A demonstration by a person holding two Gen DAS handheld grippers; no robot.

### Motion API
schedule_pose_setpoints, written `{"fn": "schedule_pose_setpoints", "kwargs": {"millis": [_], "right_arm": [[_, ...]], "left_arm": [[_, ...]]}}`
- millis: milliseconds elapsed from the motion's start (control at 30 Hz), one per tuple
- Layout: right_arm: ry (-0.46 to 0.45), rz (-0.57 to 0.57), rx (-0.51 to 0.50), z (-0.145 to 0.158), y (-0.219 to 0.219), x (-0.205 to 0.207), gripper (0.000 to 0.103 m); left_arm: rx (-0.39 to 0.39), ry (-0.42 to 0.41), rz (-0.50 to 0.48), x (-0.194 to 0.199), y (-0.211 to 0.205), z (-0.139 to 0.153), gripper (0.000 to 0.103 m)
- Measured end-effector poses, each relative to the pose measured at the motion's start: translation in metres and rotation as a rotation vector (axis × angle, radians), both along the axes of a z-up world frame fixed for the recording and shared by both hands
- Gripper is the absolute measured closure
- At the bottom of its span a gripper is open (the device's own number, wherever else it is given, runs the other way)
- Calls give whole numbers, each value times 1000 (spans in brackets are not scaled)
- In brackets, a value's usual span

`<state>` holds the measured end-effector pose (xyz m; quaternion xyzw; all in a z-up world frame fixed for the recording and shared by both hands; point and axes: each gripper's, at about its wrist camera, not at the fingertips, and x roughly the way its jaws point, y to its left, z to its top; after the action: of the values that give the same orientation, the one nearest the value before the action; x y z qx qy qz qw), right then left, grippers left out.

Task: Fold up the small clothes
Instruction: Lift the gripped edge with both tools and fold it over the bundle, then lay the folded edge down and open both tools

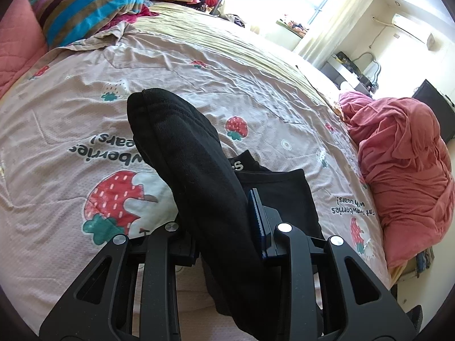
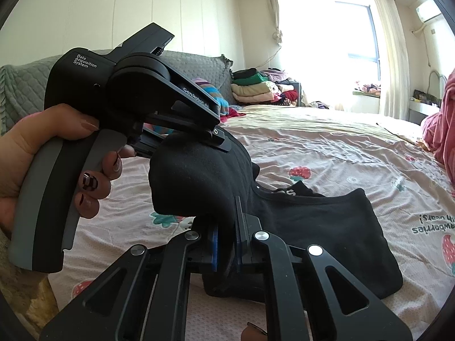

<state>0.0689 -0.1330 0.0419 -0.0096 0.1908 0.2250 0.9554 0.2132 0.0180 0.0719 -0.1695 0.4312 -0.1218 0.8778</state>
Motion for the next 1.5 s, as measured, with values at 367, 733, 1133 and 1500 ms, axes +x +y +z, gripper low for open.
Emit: {"fn": "schedule_pose_setpoints", "kwargs": {"millis": [367,733,1133,1500], "right_arm": [[17,-43,30,-6,-20,3,96],[57,-94,65,-17,-46,8,96],[126,-152,123,-32,-74,11,96],[189,-194,178,-44,-94,20,96]], "left_arm": [[23,6,-35,7,-27,-2,82],[50,33,-78,17,-62,-12,81],[89,67,-135,29,-102,-28,81],[122,82,-182,37,-131,-39,80]]}}
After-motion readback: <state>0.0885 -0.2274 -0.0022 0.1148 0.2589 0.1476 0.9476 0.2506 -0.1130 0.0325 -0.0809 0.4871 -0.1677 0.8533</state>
